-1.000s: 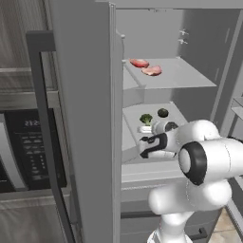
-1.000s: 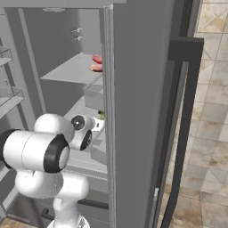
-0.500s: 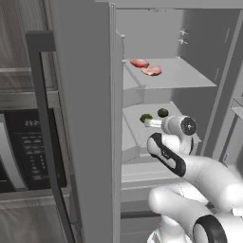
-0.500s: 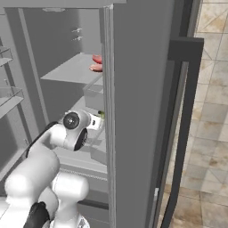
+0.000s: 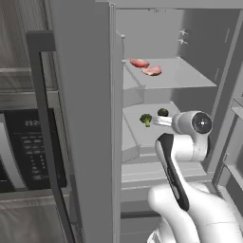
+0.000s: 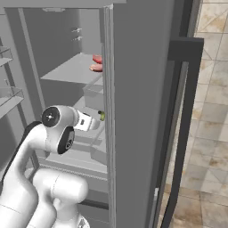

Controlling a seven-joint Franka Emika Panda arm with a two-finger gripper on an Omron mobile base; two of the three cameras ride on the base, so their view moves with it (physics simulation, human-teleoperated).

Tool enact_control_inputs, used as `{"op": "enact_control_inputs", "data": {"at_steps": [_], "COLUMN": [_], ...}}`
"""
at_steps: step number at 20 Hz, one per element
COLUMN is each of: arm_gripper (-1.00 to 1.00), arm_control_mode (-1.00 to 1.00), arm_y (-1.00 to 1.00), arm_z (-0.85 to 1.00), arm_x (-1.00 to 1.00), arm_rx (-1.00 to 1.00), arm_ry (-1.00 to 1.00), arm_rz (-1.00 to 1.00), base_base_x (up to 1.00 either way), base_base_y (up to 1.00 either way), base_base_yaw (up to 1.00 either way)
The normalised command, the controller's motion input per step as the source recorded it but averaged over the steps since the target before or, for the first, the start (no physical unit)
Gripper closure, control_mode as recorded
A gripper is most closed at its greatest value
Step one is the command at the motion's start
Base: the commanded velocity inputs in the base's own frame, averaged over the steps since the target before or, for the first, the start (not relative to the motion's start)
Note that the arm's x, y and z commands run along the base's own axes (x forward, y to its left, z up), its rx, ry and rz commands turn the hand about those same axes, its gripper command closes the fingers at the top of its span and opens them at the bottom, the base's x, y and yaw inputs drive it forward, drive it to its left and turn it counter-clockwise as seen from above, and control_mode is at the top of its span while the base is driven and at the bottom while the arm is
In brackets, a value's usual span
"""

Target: Transport the steak and broccoli to the fridge. Place the steak on the rack containing meat and place the broccoli on the rack containing the vegetable, ensuring meats and vegetables are on different racks.

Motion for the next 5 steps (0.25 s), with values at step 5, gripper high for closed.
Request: {"op": "enact_control_inputs", "data": {"at_steps": [5], "arm_gripper": [-1.0], "arm_control_mode": [-1.0], "arm_y": [-0.04], "arm_z": [0.51], "arm_x": [-0.9], "arm_rx": [0.03], "arm_ry": [0.03], "arm_rz": [0.05], "base_base_x": [0.0], "base_base_y": [0.0], "base_base_yaw": [0.0]}}
